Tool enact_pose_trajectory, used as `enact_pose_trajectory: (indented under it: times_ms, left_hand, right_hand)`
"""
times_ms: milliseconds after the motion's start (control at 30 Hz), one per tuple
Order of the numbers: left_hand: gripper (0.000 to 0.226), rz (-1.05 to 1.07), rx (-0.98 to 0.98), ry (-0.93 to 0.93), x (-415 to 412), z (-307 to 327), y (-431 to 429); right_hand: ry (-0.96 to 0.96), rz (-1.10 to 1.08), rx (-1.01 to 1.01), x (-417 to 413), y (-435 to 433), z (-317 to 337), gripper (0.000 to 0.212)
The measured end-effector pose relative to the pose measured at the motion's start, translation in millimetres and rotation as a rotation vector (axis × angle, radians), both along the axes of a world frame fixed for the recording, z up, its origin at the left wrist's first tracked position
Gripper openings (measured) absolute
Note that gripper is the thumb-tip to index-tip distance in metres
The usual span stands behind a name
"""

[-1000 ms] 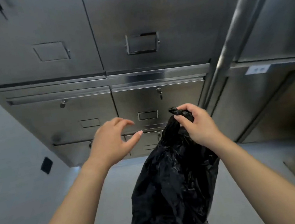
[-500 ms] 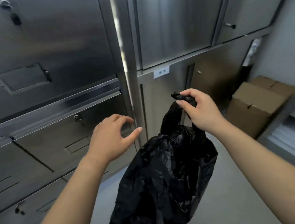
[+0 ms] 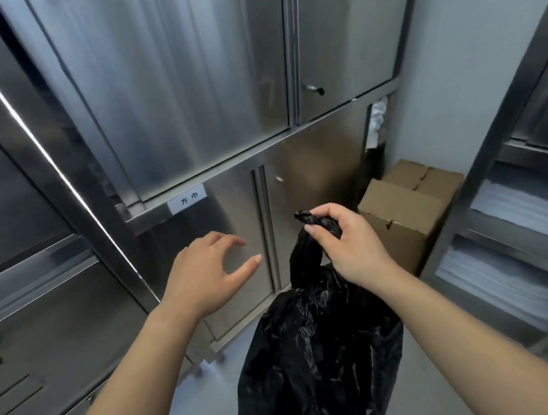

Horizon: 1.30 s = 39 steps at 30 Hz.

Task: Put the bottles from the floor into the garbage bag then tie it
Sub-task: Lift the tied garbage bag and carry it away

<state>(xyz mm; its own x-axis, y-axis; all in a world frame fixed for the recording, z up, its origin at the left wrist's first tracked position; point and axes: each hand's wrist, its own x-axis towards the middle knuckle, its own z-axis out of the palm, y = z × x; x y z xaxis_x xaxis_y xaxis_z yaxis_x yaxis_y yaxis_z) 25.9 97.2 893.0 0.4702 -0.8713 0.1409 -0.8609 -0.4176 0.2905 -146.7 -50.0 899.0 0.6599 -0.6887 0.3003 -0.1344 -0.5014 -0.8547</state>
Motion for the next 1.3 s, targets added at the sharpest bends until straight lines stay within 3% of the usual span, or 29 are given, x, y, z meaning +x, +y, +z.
enact_pose_trajectory:
  times_ms: [267, 433, 700, 933, 1300]
  left_hand:
    - [0.064, -0.124, 0.061, -0.066, 33.2, 11.4, -120.0]
    - [0.059, -0.251, 0.026, -0.074, 70.1, 18.5, -202.3]
    - [0.060, -0.501, -0.159, -0.082, 123.8, 65.5, -325.2]
    - [0.063, -0.637, -0.218, -0.058, 149.8, 87.6, -400.4]
    - [0.057, -0.717, -0.294, 0.062, 153.1, 100.2, -505.9]
  right_hand:
    - [-0.009, -0.155, -0.014, 8.7, -114.3, 14.9, 0.004]
    - [-0.034, -0.338, -0.097, 18.5, -176.3, 42.1, 0.020]
    - [-0.150, -0.652, -0.165, 27.0, -266.3, 110.5, 0.005]
    - [-0.160, -0.782, -0.249, 47.3, -317.4, 151.1, 0.003]
    - [-0.321, -0.801, -0.228, 63.2, -410.0, 179.5, 0.005]
